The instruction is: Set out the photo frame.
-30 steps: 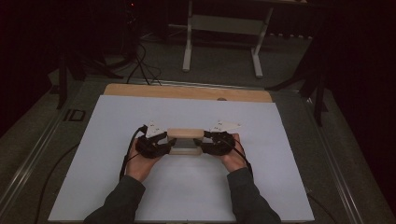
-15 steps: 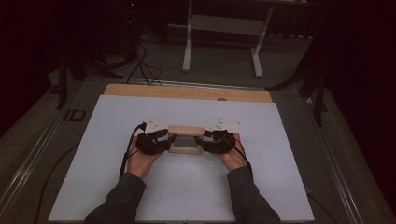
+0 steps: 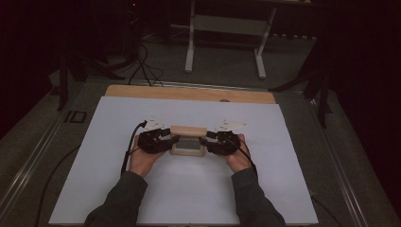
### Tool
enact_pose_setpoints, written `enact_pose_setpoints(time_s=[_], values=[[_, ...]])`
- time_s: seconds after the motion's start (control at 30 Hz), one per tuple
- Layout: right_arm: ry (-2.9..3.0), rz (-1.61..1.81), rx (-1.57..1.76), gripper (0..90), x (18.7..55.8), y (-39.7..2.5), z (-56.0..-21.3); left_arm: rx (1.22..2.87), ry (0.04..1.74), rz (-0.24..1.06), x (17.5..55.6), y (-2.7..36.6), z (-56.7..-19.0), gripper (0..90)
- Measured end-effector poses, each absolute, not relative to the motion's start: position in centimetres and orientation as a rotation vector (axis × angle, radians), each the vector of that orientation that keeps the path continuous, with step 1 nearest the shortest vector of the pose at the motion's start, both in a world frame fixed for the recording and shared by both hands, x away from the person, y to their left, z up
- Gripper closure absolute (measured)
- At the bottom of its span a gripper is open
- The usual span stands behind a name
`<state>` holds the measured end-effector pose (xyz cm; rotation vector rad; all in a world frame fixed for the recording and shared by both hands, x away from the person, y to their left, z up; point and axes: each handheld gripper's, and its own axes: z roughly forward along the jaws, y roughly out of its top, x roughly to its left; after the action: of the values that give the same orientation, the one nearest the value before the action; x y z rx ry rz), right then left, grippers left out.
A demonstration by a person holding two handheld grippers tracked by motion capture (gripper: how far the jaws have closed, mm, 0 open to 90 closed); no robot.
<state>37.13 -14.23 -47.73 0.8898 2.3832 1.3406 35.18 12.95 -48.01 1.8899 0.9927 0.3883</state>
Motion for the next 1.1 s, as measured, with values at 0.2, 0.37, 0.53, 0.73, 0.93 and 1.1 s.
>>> enact_pose_setpoints(time_s=[0.2,0.37,0.53,0.73,0.93,1.1], values=[[2.402,1.336,0.884,57.8,37.5,-14.3,-47.6,1.893,1.003,0.397,35.2,12.9,-47.9,51.6],[2.413,1.313,0.880,56.4,37.9,-14.1,-47.5,1.899,1.016,0.409,35.1,12.8,-47.9,53.3],[2.418,1.310,0.896,55.8,38.3,-13.9,-47.5,1.894,1.031,0.400,35.4,12.8,-47.9,53.7],[2.419,1.319,0.954,55.6,38.9,-13.8,-47.5,1.884,1.058,0.386,36.0,12.8,-47.9,53.4],[2.422,1.300,1.025,55.3,39.3,-13.6,-47.4,1.873,1.083,0.362,36.6,12.7,-48.0,52.7],[2.420,1.293,1.062,55.4,39.6,-13.5,-47.3,1.860,1.089,0.335,37.1,12.9,-48.2,52.2]])
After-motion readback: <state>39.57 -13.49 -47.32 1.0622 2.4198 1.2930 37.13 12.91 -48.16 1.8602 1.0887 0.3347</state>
